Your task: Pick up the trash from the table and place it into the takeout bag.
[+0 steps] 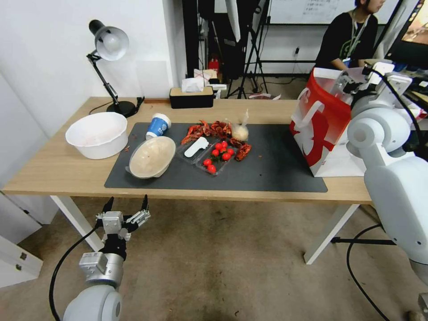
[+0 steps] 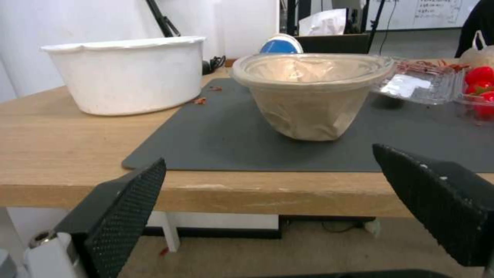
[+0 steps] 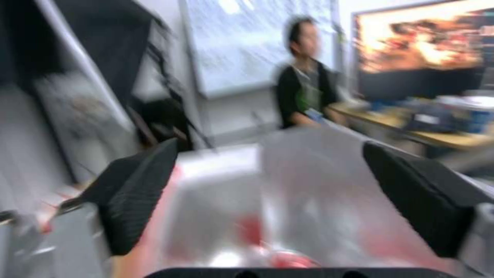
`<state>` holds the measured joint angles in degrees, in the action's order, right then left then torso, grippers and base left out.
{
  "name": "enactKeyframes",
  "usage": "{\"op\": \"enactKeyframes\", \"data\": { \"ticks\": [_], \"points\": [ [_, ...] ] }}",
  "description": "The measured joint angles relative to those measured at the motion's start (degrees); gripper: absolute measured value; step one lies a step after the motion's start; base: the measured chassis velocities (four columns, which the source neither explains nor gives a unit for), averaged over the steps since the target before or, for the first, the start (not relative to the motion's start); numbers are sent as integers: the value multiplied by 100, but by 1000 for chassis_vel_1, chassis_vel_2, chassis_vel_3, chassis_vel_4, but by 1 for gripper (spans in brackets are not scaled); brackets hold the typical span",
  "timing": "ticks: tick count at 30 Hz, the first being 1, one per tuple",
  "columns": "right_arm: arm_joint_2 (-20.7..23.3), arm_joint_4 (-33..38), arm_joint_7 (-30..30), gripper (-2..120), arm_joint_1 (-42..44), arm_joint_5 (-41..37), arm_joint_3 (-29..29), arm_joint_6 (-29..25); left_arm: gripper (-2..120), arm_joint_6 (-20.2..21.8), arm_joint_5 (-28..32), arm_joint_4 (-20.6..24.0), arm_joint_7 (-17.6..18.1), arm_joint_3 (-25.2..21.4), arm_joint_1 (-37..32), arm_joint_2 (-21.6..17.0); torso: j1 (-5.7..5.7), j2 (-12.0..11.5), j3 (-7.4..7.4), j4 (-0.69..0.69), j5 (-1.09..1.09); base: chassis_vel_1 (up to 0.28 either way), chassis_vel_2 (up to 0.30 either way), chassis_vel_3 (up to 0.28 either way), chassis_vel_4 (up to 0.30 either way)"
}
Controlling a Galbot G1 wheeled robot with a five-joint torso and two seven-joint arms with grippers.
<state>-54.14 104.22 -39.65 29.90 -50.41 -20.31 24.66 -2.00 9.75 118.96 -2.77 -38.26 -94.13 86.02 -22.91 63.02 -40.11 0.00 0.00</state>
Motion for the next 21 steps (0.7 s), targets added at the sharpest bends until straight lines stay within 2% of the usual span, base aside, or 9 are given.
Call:
{"op": "enactKeyframes", "data": {
  "ticks": [1,3,4,7,8,12,15,20,21],
  "points": [
    [0,0,0,96,0,0,0,0,100,0,0,0,0,0,0,0,0,0,0,0,0,0,0,0,0],
    [66,218,702,100,20,-444,-32,-876,100,0,-8,0,0,3,-1,8,0,0,0,1,-2,0,0,0,0],
    [66,218,702,100,20,-444,-32,-876,100,0,-8,0,0,3,-1,8,0,0,0,1,-2,0,0,0,0],
    [177,507,1432,100,161,-604,-23,-1515,100,0,-16,0,0,9,0,9,0,0,0,0,-1,0,0,0,0],
    [177,507,1432,100,161,-604,-23,-1515,100,0,-16,0,0,9,0,9,0,0,0,0,-1,0,0,0,0],
    [293,976,2134,100,629,-602,5,-1783,100,0,-23,-1,0,16,0,14,0,0,0,1,-2,0,0,0,0],
    [317,1508,2773,100,1410,-276,-59,-1966,100,-1,-36,2,0,22,-4,12,0,0,0,0,1,0,0,0,0],
    [289,2044,3040,100,2294,205,-89,-2024,100,-2,-37,11,-1,21,-3,-1,0,0,1,-1,1,0,0,0,0],
    [242,2254,3069,100,2731,595,-85,-2051,100,-2,-37,11,0,17,-2,-11,0,0,1,0,-2,0,0,0,0]
  ]
}}
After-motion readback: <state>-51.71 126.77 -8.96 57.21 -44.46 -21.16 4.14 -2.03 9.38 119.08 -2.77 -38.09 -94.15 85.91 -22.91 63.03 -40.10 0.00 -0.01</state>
